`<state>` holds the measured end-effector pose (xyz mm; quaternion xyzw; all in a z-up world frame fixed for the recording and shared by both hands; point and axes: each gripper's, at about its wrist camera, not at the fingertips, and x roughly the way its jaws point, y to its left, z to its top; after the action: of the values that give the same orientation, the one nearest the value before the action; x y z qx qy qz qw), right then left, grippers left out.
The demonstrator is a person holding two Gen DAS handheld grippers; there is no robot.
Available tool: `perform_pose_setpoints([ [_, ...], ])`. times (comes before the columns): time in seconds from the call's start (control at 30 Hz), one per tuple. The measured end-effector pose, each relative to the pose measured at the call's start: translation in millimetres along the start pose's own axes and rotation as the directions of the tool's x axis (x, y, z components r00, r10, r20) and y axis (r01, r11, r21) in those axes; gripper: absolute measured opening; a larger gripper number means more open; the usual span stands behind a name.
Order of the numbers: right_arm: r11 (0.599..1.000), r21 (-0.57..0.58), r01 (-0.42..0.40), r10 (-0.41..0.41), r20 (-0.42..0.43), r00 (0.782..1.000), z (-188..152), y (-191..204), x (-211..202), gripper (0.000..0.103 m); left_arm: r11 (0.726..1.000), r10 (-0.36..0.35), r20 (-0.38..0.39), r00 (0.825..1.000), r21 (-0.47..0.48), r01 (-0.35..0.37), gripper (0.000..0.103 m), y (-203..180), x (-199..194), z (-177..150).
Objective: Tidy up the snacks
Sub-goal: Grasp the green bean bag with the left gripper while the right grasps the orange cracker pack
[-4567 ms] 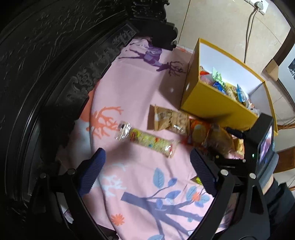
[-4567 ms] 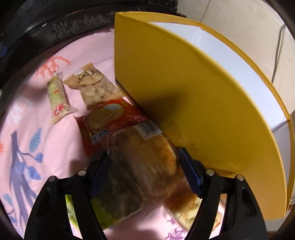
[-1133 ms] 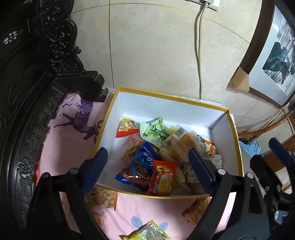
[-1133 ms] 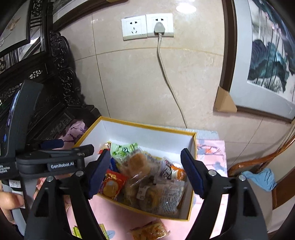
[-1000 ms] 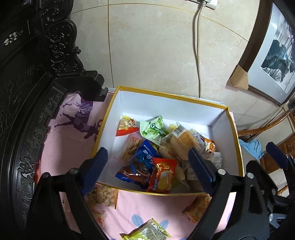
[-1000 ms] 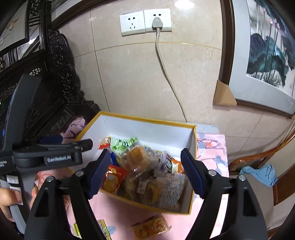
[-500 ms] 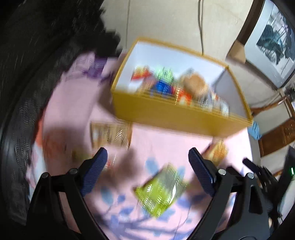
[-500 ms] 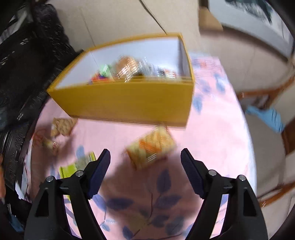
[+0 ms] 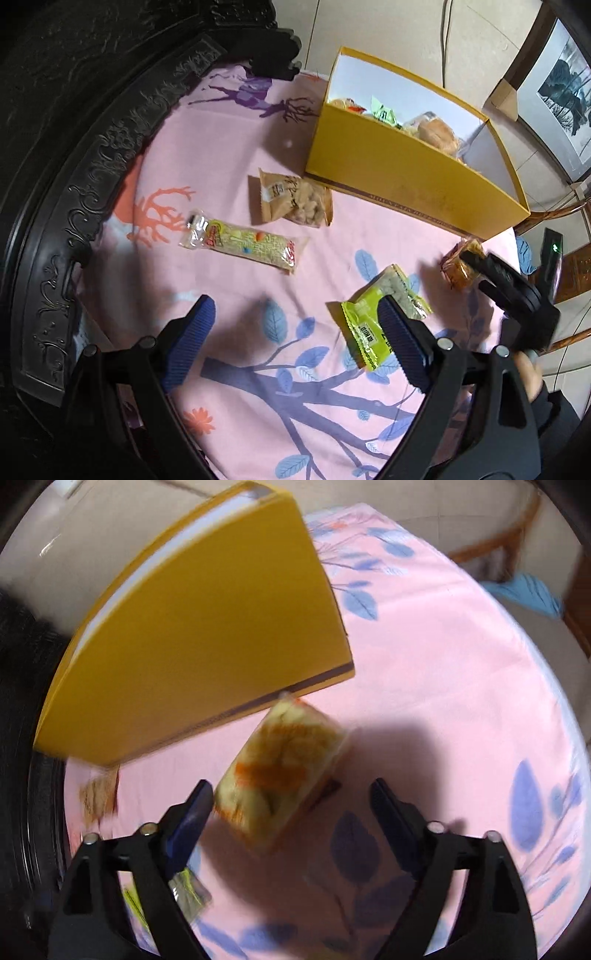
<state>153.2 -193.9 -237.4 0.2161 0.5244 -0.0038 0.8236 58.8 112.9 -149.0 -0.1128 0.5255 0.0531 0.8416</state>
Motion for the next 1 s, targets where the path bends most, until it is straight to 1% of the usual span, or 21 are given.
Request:
perform_pose_setpoints([
  [0.03,0.999,-0.008,0.037,-0.037,0.017,0.999,1.1,6.3,2.8,0.096,1.0,0.002,0.006,1.0,0.007,-0.002,0.091,-0.7,-3.1,0.4],
  [0.07,0.997,-0.02,0.068,-0.068,0.016,0.998,1.9,12.7,8.8,0.101,1.0,0.004,0.009,1.0,0.012,-0.004,0.091,-1.2,-5.4,1.1],
  [0.13,0.986,-0.074,0.148,-0.145,0.052,0.988,-0.6,27.0,17.1,0.102,1.0,0.008,0.009,1.0,0.023,-0.008,0.091,-2.3,-7.6,1.6],
  [0.2,0.967,-0.125,0.224,-0.215,0.077,0.973,-6.0,38.5,23.5,0.102,1.0,0.012,0.004,1.0,0.027,-0.012,0.091,-2.3,-6.9,0.9],
  [0.3,0.933,-0.214,0.29,-0.276,0.095,0.957,-12.9,50.1,30.3,0.102,1.0,0.01,-0.009,1.0,0.02,-0.009,0.091,-0.4,-4.4,-1.0],
  [0.33,0.936,-0.218,0.275,-0.258,0.101,0.961,-13.9,48.3,29.1,0.102,1.0,0.009,-0.012,1.0,0.019,-0.008,0.091,-0.2,-3.4,-1.7],
  [0.4,0.931,-0.252,0.264,-0.243,0.11,0.964,-15.5,47.0,26.9,0.095,1.0,0.005,-0.02,1.0,0.019,-0.004,0.091,-0.5,-1.0,-2.4],
  [0.43,0.928,-0.269,0.257,-0.233,0.119,0.965,-16.9,45.4,24.4,0.086,1.0,0.002,-0.023,1.0,0.022,-0.002,0.091,-1.7,0.4,-2.5],
  [0.47,0.927,-0.281,0.248,-0.22,0.129,0.967,-18.1,43.1,21.2,0.071,1.0,0.0,-0.026,1.0,0.026,0.001,0.091,-3.3,1.6,-2.8],
  [0.5,0.925,-0.298,0.237,-0.202,0.142,0.969,-19.4,38.5,16.0,0.064,0.999,-0.004,-0.027,1.0,0.033,0.004,0.091,-5.4,2.8,-3.1],
  [0.53,0.925,-0.311,0.22,-0.183,0.144,0.972,-21.9,32.4,11.3,0.05,0.999,-0.01,-0.032,0.999,0.05,0.011,0.091,-10.1,6.1,-3.6],
  [0.57,0.923,-0.324,0.207,-0.17,0.141,0.975,-21.7,26.3,7.5,0.046,0.998,-0.014,-0.036,0.999,0.062,0.016,0.091,-13.3,8.8,-4.3],
  [0.6,0.925,-0.344,0.158,-0.126,0.115,0.985,-20.1,17.1,3.0,0.046,0.996,-0.025,-0.046,0.999,0.081,0.029,0.091,-18.1,13.3,-4.9],
  [0.63,0.923,-0.363,0.13,-0.104,0.09,0.991,-19.2,9.0,-3.6,0.046,0.991,-0.05,-0.064,0.997,0.117,0.058,0.091,-27.3,21.6,-7.0],
  [0.7,0.918,-0.383,0.102,-0.092,0.046,0.995,-26.1,-5.8,-14.5,0.046,0.982,-0.062,-0.091,0.994,0.173,0.077,0.091,-40.8,34.6,-10.5],
  [0.77,0.909,-0.404,0.1,-0.095,0.033,0.995,-38.1,-18.7,-25.1,0.046,0.96,-0.063,-0.125,0.99,0.264,0.095,0.091,-62.1,55.7,-17.0],
  [0.83,0.899,-0.425,0.102,-0.102,0.024,0.995,-53.2,-32.3,-38.2,0.046,0.941,-0.055,-0.146,0.988,0.324,0.1,0.091,-78.6,73.5,-21.8],
  [0.9,0.909,-0.409,0.085,-0.091,0.005,0.996,-65.4,-41.9,-47.7,0.046,0.922,-0.054,-0.158,0.986,0.37,0.109,0.091,-92.2,89.4,-24.8],
  [0.93,0.914,-0.399,0.08,-0.086,0.002,0.996,-67.5,-46.4,-50.0,0.046,0.91,-0.047,-0.161,0.986,0.399,0.109,0.091,-99.0,98.7,-25.9],
  [0.97,0.918,-0.39,0.075,-0.081,-0.001,0.997,-67.4,-44.9,-51.2,0.046,0.899,-0.027,-0.159,0.987,0.428,0.094,0.093,-104.1,106.7,-26.9],
  [1.0,0.921,-0.383,0.072,-0.078,-0.002,0.997,-70.2,-45.7,-52.9,0.046,0.887,-0.029,-0.168,0.985,0.449,0.103,0.093,-107.8,114.1,-28.0],
])
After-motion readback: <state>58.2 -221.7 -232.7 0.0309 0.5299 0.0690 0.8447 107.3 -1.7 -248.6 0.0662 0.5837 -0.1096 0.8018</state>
